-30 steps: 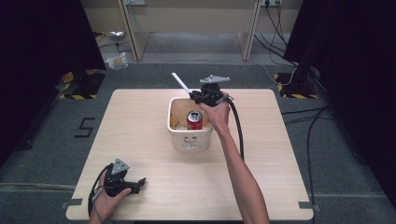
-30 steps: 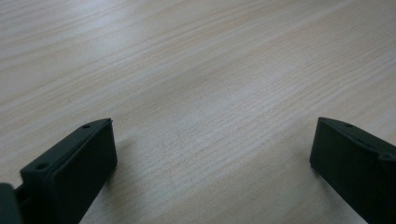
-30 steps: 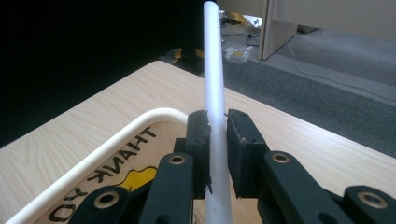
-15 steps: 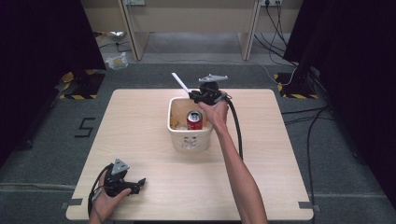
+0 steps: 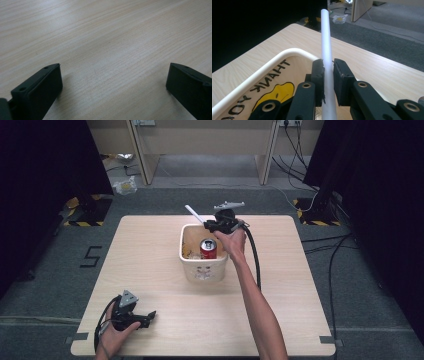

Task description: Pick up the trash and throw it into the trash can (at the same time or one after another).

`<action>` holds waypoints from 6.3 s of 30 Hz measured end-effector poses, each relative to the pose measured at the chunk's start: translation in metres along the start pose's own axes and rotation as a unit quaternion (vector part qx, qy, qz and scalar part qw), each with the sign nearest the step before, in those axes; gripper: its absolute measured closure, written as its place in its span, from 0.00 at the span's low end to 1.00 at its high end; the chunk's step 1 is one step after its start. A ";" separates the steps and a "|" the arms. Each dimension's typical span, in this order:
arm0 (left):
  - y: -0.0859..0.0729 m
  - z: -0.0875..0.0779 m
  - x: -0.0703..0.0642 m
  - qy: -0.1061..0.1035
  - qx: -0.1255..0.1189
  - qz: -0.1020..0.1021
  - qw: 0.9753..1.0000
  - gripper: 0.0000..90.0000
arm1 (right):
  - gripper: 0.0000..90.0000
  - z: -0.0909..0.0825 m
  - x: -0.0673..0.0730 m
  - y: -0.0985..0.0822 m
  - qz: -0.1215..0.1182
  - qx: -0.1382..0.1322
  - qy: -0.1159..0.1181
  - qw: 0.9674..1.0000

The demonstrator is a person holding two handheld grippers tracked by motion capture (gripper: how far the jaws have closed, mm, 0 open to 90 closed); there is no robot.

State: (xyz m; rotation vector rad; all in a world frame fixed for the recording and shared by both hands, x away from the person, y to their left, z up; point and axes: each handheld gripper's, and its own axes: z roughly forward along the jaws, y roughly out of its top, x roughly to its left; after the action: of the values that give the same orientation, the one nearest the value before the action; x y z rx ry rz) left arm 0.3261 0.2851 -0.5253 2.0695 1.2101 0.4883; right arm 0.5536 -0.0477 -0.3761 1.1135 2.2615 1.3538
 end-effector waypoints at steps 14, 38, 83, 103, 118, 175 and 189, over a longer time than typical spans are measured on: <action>0.000 0.000 0.000 0.000 0.000 0.000 1.000 0.00 | 0.88 -0.004 0.001 0.000 -0.008 0.017 0.006 1.000; 0.000 0.000 0.000 0.000 0.000 -0.002 1.000 0.00 | 0.88 -0.080 0.031 -0.023 -0.101 0.053 0.065 0.991; 0.000 0.000 0.000 0.001 0.000 -0.003 1.000 0.00 | 0.87 -0.064 0.060 -0.022 -0.167 0.173 0.025 0.970; 0.000 0.000 0.000 0.001 0.000 -0.003 1.000 0.00 | 0.59 -0.102 0.050 -0.008 -0.147 0.089 0.013 0.985; 0.000 0.000 0.000 0.001 0.000 -0.002 1.000 0.00 | 0.45 -0.120 0.023 -0.026 -0.112 0.041 -0.013 0.993; 0.000 0.000 0.000 0.001 -0.001 -0.003 1.000 0.00 | 0.29 -0.176 -0.035 -0.135 -0.042 -0.018 -0.102 0.994; 0.000 0.000 0.000 0.001 0.000 -0.002 1.000 0.00 | 0.29 -0.179 -0.032 -0.167 -0.035 -0.013 -0.111 0.993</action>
State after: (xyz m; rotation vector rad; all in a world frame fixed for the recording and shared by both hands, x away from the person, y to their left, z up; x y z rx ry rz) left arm 0.3257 0.2849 -0.5254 2.0656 1.2155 0.4892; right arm 0.3921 -0.2270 -0.4276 1.1072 2.0970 1.1662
